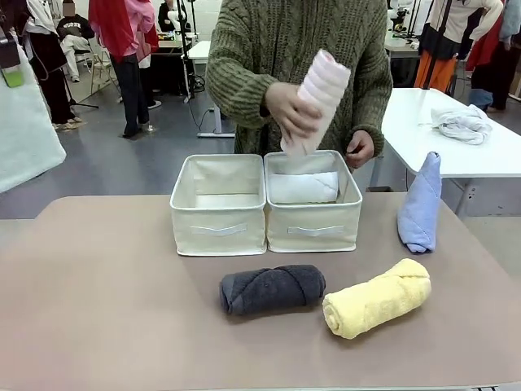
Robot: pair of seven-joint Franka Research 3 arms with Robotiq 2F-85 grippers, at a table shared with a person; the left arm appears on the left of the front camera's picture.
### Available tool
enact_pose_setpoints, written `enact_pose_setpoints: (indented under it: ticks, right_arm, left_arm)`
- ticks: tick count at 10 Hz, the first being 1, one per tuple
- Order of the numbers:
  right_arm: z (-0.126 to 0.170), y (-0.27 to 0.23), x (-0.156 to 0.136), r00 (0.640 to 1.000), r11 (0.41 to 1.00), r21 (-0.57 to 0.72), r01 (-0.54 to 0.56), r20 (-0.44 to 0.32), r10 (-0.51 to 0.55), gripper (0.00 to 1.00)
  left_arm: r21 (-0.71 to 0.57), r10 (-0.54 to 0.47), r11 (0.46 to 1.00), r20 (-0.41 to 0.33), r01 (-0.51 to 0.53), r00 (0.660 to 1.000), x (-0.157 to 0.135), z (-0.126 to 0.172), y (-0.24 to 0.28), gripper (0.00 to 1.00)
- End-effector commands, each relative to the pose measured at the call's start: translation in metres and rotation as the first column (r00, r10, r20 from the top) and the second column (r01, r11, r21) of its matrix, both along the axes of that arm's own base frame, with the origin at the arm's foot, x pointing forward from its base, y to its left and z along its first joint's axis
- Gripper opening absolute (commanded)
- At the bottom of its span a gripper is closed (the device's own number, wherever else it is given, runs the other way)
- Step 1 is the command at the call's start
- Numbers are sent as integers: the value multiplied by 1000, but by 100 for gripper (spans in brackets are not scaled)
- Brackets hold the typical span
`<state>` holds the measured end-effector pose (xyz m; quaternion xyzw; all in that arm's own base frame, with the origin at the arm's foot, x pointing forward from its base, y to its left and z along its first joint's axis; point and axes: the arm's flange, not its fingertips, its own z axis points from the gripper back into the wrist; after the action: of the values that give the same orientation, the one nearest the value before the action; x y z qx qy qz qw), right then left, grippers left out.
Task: Sort the towels based on their folding style.
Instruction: Pick up one triangle-folded towel and place it in the left Fabric basket.
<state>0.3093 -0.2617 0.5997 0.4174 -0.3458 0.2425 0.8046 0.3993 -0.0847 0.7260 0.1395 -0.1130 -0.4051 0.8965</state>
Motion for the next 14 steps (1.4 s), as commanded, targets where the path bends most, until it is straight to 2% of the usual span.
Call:
enact_pose_setpoints:
  ticks: [1, 7, 8, 9, 10, 11, 13, 14]
  right_arm:
    - [0, -1, 1, 1000, 1000, 16, -10, 22, 10, 100]
    - [0, -1, 1, 1000, 1000, 16, -10, 22, 10, 100]
    - [0, -1, 1, 1000, 1000, 16, -10, 22, 10, 100]
    - [0, -1, 1, 1000, 1000, 16, -10, 22, 10, 100]
    - [0, -1, 1, 1000, 1000, 16, -10, 22, 10, 100]
    - [0, -1, 1, 1000, 1000, 16, -10, 22, 10, 100]
    - [0, -1, 1, 1000, 1000, 16, -10, 22, 10, 100]
    - [0, -1, 1, 1000, 1000, 16, -10, 22, 10, 100]
  left_arm:
    - [3, -27, 1000, 22, 27, 999, -7, 4, -9, 17]
    - [5, -22, 1000, 7, 22, 1000, -5, 2, -11, 17]
    - [79, -205, 977, 93, 198, 974, -3, 13, -43, 17]
    - [62, -463, 886, 127, 459, 877, -10, 23, -74, 17]
    - [75, -610, 791, 145, 607, 779, -11, 32, -102, 17]
    - [67, -716, 694, 169, 717, 678, -5, 41, -130, 17]
    - [49, -807, 580, 170, 813, 565, 12, 39, -175, 17]
    - [37, -834, 541, 152, 840, 531, 21, 30, -194, 17]
